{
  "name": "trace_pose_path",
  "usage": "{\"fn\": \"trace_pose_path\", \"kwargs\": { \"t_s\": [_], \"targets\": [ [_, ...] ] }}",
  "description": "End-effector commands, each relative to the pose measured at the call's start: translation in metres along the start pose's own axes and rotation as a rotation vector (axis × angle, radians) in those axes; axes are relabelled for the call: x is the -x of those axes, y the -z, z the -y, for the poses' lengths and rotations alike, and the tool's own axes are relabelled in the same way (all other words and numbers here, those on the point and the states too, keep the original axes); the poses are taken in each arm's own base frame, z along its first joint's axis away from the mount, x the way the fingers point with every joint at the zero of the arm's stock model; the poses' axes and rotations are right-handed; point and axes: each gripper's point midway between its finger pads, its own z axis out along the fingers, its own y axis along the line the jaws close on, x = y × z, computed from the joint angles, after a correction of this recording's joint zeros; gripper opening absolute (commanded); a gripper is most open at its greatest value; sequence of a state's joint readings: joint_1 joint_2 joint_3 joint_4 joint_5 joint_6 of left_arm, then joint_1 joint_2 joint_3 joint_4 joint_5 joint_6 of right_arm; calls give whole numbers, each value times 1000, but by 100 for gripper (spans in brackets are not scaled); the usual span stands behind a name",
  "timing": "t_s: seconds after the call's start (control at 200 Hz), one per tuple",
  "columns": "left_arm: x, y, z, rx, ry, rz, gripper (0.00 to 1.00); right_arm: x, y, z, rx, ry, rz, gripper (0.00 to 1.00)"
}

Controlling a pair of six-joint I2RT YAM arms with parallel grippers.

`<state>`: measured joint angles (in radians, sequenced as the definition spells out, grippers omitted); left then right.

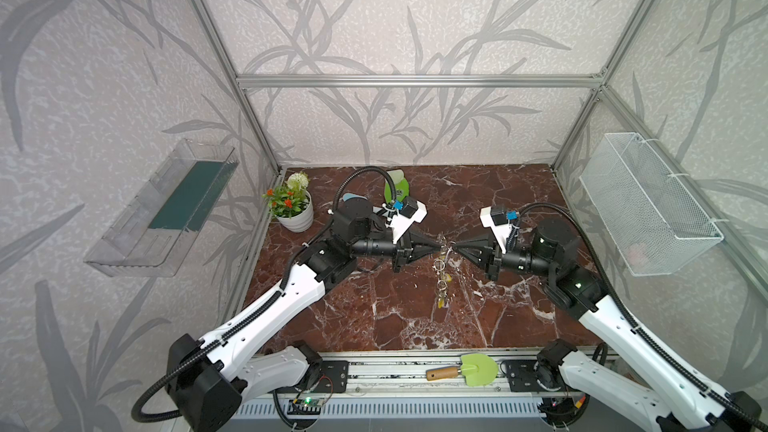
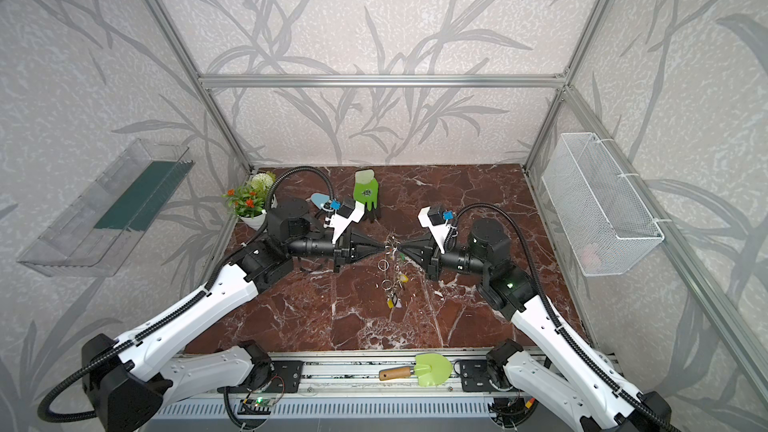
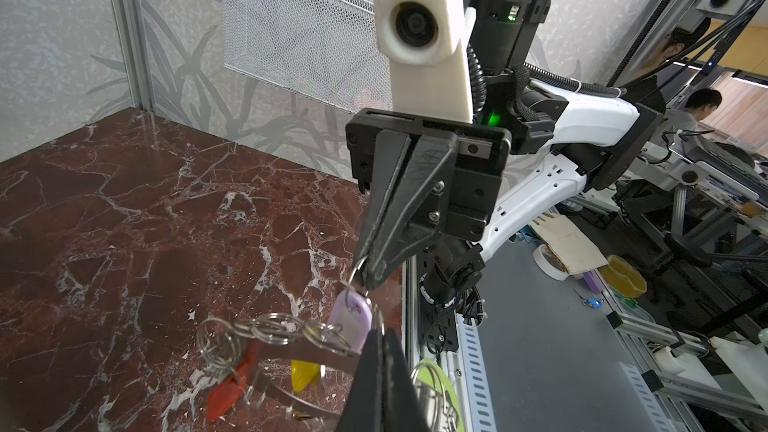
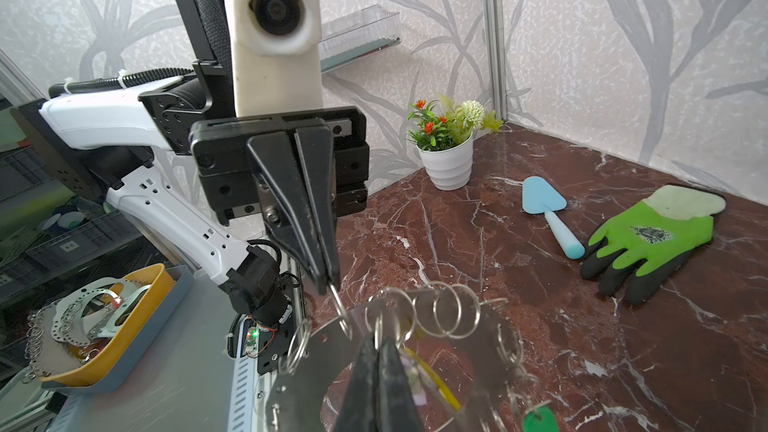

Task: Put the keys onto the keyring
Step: 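Hold the grey disc raised between both grippers with keys hanging below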

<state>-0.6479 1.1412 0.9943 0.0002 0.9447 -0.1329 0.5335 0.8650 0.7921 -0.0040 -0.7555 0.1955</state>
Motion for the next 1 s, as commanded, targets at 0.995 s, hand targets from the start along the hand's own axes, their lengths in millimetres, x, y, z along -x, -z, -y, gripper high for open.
{"fn": "trace_pose_path", "kwargs": {
  "t_s": [0.995],
  "targets": [
    [25, 6, 4, 39, -69, 56, 0, 5, 4, -25, 88, 25, 32, 0]
  ]
}}
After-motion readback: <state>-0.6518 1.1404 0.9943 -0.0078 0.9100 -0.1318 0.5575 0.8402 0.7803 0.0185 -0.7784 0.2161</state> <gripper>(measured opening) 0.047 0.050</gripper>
